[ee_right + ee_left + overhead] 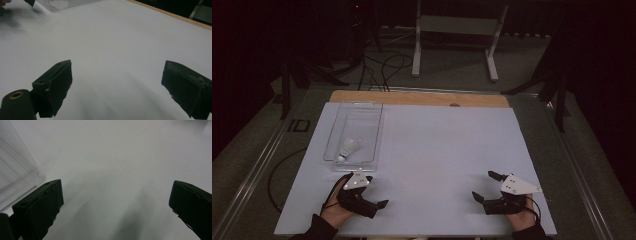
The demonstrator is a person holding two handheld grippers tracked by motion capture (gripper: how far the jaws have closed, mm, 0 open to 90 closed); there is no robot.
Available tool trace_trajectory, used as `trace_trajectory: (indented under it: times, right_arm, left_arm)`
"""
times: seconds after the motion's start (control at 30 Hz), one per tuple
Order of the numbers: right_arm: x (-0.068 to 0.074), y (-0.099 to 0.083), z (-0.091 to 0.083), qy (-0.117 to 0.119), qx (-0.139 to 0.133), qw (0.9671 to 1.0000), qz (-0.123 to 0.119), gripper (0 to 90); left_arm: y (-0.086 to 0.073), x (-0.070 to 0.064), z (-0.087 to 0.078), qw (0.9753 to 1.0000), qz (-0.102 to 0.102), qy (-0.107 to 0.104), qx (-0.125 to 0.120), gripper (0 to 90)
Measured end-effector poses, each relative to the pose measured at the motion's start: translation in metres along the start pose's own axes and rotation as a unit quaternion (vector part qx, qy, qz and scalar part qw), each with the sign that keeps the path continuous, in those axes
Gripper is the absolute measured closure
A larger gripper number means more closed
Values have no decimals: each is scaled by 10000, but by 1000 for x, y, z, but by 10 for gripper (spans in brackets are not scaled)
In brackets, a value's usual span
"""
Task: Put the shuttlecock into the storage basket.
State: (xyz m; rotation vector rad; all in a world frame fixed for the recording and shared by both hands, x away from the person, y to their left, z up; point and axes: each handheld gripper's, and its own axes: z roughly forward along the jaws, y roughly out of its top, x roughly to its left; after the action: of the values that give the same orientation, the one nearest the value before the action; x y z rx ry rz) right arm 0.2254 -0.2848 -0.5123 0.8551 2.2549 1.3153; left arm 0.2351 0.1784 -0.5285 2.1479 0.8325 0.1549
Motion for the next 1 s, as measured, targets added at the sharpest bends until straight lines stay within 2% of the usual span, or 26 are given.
trace_trajectory:
  times: [0.1, 0.33, 0.53, 1.0]
  right_arm:
    - [0, 0, 0, 7, -2, 10000, -5, 96]
    - [1, 0, 1, 25, 23, 10000, -4, 95]
    - [0, 0, 1, 31, 20, 10000, 20, 95]
    - [0, -1, 1, 41, 29, 10000, 13, 96]
  left_arm:
    - [-1, -2, 2, 9999, 20, 98, 70, 0]
    - [-3, 2, 1, 9995, -96, 295, -52, 0]
    - [-2, -1, 5, 9988, -92, 469, 70, 3]
    - [-4, 5, 3, 9979, -340, 535, -155, 6]
